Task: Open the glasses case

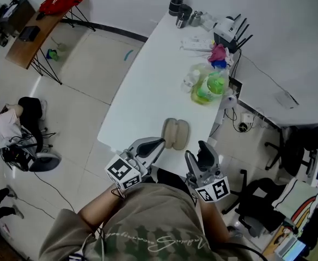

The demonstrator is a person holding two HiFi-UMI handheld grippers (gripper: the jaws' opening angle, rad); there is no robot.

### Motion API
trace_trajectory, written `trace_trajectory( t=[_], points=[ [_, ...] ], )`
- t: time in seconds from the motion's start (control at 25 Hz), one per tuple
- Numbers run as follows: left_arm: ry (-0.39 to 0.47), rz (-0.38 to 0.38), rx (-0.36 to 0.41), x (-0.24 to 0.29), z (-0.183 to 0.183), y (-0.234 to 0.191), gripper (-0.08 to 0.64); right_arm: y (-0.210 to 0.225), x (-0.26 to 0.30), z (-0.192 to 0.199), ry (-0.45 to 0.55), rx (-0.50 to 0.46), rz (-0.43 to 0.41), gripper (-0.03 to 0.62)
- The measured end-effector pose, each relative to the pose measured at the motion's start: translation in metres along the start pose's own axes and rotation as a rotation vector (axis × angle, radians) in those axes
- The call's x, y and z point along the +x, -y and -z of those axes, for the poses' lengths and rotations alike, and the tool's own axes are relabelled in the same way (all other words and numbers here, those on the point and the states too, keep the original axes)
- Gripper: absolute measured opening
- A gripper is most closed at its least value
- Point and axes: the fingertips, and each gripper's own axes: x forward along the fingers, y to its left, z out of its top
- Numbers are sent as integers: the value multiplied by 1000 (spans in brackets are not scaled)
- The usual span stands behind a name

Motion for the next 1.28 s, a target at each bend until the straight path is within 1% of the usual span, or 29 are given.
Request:
trace_trajectory(
  t=[0.08,0.12,0.16,0.2,0.24,0.36,0.44,0.6,0.68,0.76,0.84,0.92,1.04,1.12,1.2,1.28],
  points=[
    [-2,-2,29,-1,0,-4,6,-10,1,-1,3,-2,-18,232],
    [2,-9,35,-2,-1,-7,6,-15,0,-2,9,2,-35,175],
    [4,-16,34,-4,-1,-10,6,-19,0,-3,13,2,-45,80],
    [2,-20,26,-5,-1,-13,6,-22,-2,-3,13,-4,-45,24],
    [-3,-20,15,-6,0,-16,6,-23,-2,-3,11,-13,-38,9],
    [9,-7,-1,-13,-1,-23,6,-28,-7,3,-13,-22,-14,9],
    [29,2,-4,-17,-4,-24,6,-31,-13,7,-35,-17,-26,9],
    [45,29,33,-28,-7,-4,6,-36,-32,0,-31,-79,-61,9],
    [47,13,56,-42,-9,6,6,-34,-44,-4,-13,-62,-50,9],
    [48,2,70,-60,-8,18,6,-30,-55,-6,10,-21,-33,9],
    [54,-7,75,-77,-2,38,6,-33,-72,-10,32,-5,-34,9],
    [64,-33,90,-89,8,62,6,-41,-95,-12,42,-27,-49,9],
    [76,-93,118,-96,29,104,6,-56,-139,-11,44,-67,-71,9],
    [89,-137,134,-97,44,138,6,-62,-176,-11,51,-64,-79,9],
    [104,-182,169,-100,55,172,6,-67,-211,-9,58,-49,-83,9],
    [112,-223,203,-106,67,204,6,-79,-240,-4,48,-56,-86,9]
  ],
)
